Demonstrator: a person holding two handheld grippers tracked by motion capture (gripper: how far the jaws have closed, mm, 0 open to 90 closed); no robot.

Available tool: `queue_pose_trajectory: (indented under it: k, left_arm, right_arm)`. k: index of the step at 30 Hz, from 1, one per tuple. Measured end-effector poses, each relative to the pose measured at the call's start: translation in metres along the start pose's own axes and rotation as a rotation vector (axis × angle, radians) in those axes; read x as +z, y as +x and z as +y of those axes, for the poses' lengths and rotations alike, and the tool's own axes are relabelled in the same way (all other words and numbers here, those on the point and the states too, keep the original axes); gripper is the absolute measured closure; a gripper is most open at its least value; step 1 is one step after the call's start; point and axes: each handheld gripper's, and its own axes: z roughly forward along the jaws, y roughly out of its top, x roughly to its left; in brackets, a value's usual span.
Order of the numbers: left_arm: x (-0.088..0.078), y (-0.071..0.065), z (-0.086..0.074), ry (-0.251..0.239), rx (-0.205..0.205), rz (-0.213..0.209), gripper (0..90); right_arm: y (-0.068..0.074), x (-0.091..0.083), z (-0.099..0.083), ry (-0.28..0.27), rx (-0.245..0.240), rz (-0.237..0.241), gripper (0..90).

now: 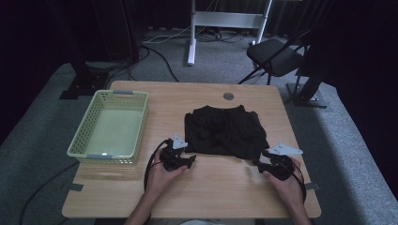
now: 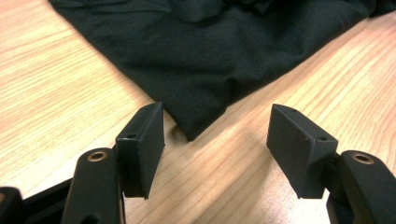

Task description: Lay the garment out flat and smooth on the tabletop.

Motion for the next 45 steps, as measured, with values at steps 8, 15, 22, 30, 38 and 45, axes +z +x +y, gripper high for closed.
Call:
queue_pose_trajectory:
  k: [8,15,22,30,38,45]
  left_arm:
    - [0.000,0.003,0.000,-0.010,-0.035,-0.010,37.5]
    - [-0.001,0.007,0.000,-0.011,-0.059,-0.034,36.9]
    - [0.000,0.006,0.000,-0.013,-0.055,-0.031,36.0]
    - [0.000,0.004,0.000,-0.008,-0.041,-0.025,34.2]
    - [0.001,0.001,0.001,-0.002,-0.023,-0.015,32.3]
    - [0.001,-0.002,0.001,0.006,-0.003,0.004,31.7]
  right_arm:
    - [-0.002,-0.002,0.001,-0.016,0.010,0.003,43.3]
    - [-0.009,0.002,-0.003,-0.005,0.052,0.004,44.9]
    - [-0.013,0.005,-0.004,0.000,0.095,-0.027,48.7]
    - [-0.013,0.007,-0.003,-0.015,0.129,-0.062,49.6]
    - [-0.011,0.000,0.001,-0.081,0.160,-0.073,49.6]
    - [-0.005,0.015,-0.006,0.007,0.133,-0.090,49.6]
